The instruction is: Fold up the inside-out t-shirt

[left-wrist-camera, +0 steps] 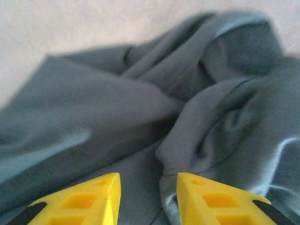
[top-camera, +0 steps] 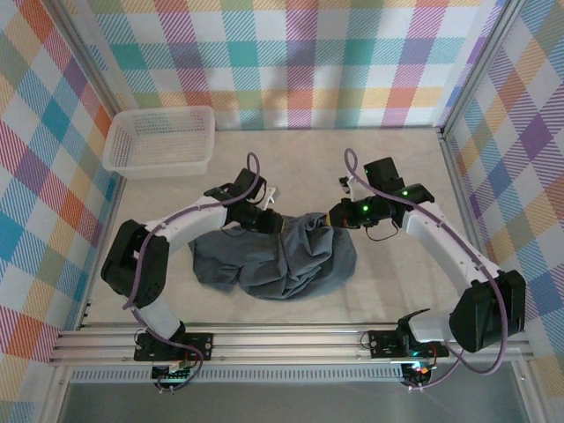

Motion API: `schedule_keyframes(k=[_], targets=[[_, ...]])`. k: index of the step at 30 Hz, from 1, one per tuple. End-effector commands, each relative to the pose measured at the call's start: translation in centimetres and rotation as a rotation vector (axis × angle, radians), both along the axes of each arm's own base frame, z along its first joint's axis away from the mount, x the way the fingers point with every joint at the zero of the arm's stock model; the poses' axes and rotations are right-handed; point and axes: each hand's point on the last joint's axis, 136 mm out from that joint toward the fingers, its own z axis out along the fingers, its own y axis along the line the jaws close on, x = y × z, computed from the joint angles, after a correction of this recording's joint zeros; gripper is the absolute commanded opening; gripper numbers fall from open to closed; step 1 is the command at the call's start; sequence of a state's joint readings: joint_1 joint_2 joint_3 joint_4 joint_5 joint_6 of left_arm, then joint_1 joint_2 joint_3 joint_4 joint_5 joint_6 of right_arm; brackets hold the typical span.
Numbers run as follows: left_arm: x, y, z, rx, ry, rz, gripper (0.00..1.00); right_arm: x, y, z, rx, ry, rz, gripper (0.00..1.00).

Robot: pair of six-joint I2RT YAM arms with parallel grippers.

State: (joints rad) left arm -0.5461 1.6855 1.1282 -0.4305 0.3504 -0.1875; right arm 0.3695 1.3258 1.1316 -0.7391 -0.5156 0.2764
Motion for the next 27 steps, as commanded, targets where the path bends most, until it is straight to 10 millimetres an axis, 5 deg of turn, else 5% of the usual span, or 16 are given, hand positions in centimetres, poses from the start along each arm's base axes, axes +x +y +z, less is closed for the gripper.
schedule_keyframes(k=[1, 4, 8, 11, 16, 20, 27], targets=[[1.1, -2.0, 7.4, -0.233, -0.192, -0.007, 0.42, -0.6, 0.7, 1.7, 0.064, 0.038, -0.004, 0.0], [0.6, -2.0, 11.4, -0.342, -0.252, 0.039, 0.48, -0.8, 0.5, 2.1, 0.062, 0.035, -0.013, 0.0], [-0.3, -3.4, 13.1, -0.327, -0.222, 0.029, 0.51, -0.7, 0.6, 3.3, 0.088, 0.018, -0.029, 0.0], [-1.6, -5.2, 11.2, -0.213, -0.198, -0.058, 0.55, -0.3, 0.7, 4.6, 0.108, 0.006, -0.052, 0.0], [0.6, -4.1, 6.7, -0.086, -0.112, 0.049, 0.58, 0.2, 0.8, 7.2, 0.157, 0.002, -0.108, 0.0], [2.1, -2.7, 5.3, -0.039, -0.084, 0.155, 0.4, 0.1, 0.6, 8.4, 0.162, -0.02, -0.124, 0.0], [2.3, -0.8, 5.2, -0.035, -0.081, 0.211, 0.08, -0.1, -0.3, 7.4, 0.132, 0.006, -0.152, 0.0]])
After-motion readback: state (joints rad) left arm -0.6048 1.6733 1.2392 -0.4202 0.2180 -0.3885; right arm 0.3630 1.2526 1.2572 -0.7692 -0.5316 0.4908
